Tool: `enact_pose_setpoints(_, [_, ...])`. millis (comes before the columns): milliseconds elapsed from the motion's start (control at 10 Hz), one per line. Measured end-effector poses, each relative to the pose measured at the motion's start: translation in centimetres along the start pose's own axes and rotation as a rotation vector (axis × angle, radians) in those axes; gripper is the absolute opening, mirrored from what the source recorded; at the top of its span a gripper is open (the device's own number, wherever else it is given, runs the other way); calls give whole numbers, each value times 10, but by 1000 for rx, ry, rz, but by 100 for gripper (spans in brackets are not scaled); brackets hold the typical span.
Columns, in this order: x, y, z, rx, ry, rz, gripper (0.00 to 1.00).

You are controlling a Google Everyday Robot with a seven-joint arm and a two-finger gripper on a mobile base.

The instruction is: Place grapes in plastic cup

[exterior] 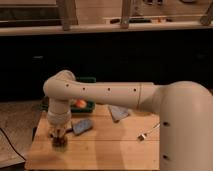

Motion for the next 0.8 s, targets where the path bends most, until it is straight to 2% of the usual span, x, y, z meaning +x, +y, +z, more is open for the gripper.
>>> enact_pose_setpoints(400, [7, 3, -2, -1, -11, 14, 64])
enact_pose_setpoints(600, [11, 2, -3, -4, -13, 18, 80])
enact_pose_setpoints(800, [13, 0, -3, -10, -14, 28, 80])
